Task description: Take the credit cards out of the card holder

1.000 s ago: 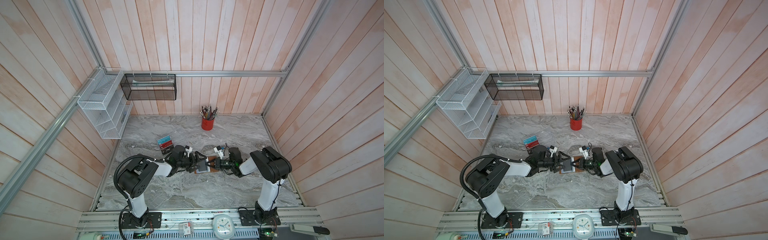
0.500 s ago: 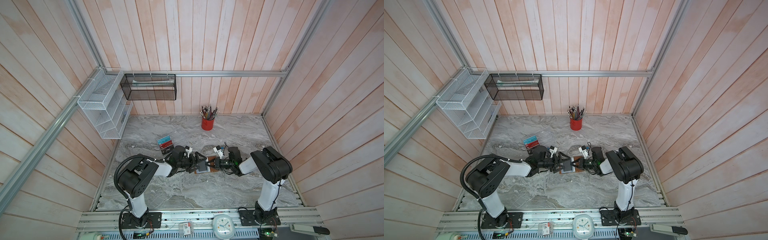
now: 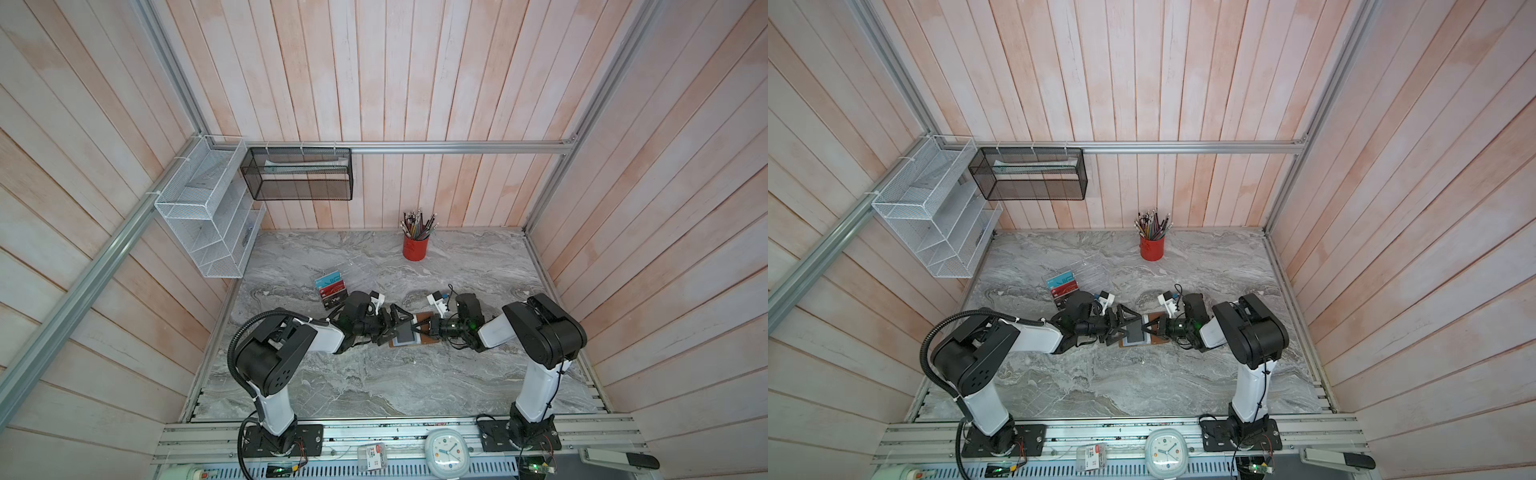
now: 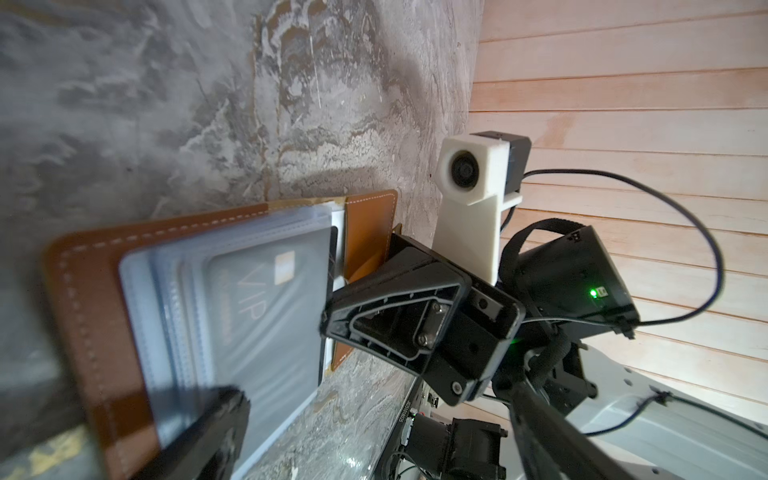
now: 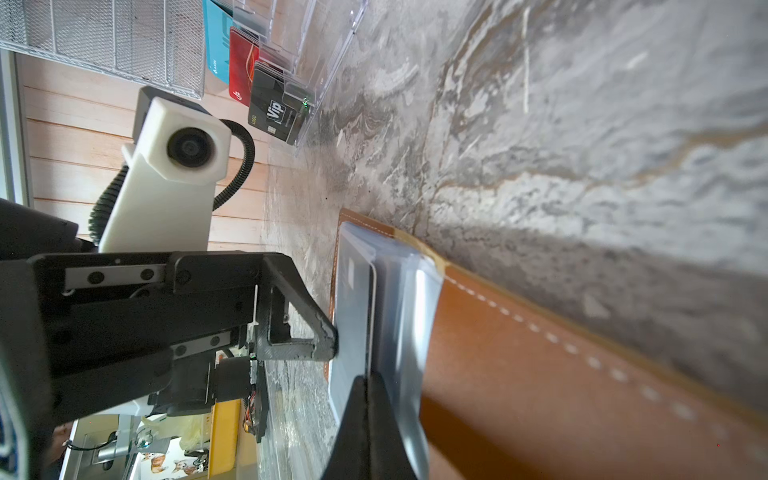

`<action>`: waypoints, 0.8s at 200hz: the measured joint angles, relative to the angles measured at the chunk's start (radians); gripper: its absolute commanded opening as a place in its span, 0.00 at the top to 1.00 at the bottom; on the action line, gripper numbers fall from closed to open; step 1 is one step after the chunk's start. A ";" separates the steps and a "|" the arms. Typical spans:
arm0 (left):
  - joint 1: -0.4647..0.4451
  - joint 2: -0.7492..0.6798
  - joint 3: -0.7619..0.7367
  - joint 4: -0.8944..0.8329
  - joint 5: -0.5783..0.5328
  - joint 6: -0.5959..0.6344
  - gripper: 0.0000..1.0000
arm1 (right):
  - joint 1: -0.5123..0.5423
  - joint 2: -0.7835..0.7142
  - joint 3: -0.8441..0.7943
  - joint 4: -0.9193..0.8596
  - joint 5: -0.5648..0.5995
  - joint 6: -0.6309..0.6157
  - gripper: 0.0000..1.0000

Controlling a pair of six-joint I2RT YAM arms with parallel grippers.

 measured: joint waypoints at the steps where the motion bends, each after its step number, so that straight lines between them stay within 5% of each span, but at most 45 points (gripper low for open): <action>1: 0.000 0.000 0.000 0.000 0.000 0.000 0.00 | 0.000 0.000 0.000 0.000 0.000 0.000 1.00; 160: -0.001 -0.005 0.002 -0.026 -0.020 0.065 0.00 | 0.000 -0.030 0.008 -0.066 0.010 -0.031 1.00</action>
